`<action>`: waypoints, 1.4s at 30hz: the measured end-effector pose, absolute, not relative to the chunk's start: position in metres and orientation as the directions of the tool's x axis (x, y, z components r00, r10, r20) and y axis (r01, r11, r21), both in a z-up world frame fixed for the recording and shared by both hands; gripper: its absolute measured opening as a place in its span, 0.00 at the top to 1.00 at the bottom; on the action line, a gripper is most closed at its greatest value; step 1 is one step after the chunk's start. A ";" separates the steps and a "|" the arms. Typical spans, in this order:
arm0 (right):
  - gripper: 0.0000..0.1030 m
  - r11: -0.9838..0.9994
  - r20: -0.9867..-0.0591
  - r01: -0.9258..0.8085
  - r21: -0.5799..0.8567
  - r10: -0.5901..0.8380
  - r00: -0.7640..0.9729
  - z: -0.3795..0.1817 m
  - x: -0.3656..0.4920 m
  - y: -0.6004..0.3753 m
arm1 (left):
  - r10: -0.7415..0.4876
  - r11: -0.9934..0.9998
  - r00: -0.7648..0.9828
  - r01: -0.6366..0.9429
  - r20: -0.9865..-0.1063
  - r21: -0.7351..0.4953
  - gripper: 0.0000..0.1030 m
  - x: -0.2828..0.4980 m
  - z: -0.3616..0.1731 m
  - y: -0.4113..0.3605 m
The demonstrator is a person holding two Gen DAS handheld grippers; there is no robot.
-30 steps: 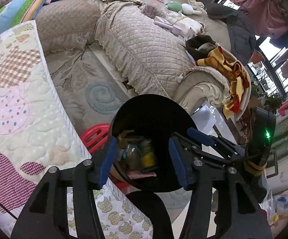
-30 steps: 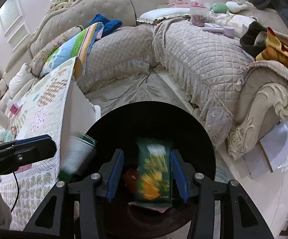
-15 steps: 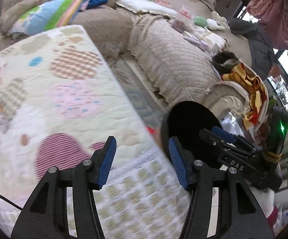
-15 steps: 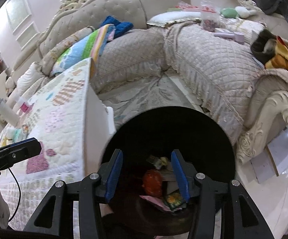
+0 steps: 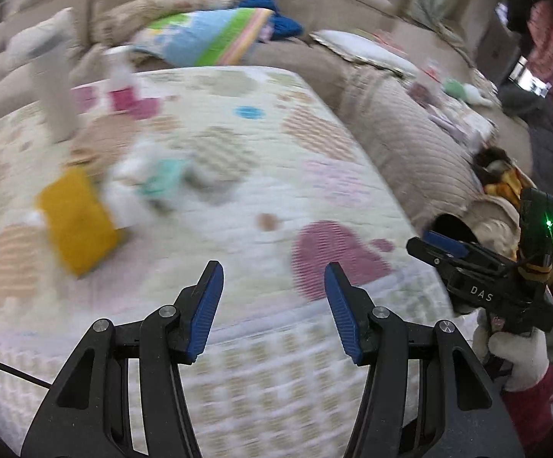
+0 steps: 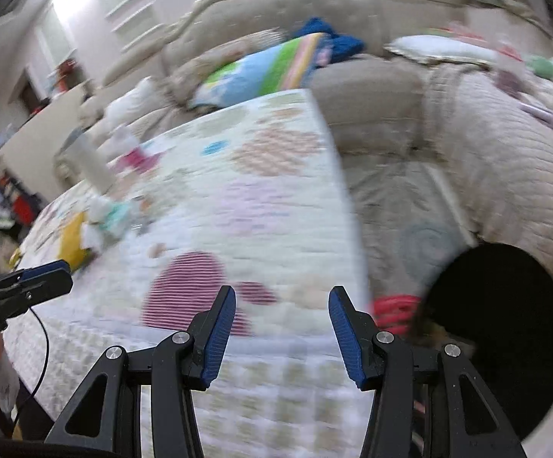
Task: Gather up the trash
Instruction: 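Return both grippers from the bin to the bed, then grasp the yellow sponge with the left gripper while the right grasps the white tissue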
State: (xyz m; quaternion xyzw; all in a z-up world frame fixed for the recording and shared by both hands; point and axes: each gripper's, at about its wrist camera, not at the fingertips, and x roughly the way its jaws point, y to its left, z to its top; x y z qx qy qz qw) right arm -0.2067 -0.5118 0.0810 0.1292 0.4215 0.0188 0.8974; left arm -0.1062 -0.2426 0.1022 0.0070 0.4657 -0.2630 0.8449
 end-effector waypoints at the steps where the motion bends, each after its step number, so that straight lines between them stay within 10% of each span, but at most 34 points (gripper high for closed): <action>1: 0.53 0.969 -0.754 0.055 0.242 0.153 0.639 0.080 -0.201 -0.501 | -0.425 0.872 0.439 0.431 -0.792 -0.229 0.48 -0.105 0.102 -0.231; 37: 0.52 0.930 -0.769 -0.250 0.269 0.363 0.525 0.076 -0.070 -0.340 | -0.288 0.952 0.465 0.041 -0.837 -0.304 0.48 0.020 0.047 -0.138; 42: 0.52 0.925 -0.771 -0.264 0.274 0.375 0.515 0.075 -0.065 -0.329 | -0.330 0.940 0.448 0.071 -0.831 -0.335 0.75 0.016 0.050 -0.124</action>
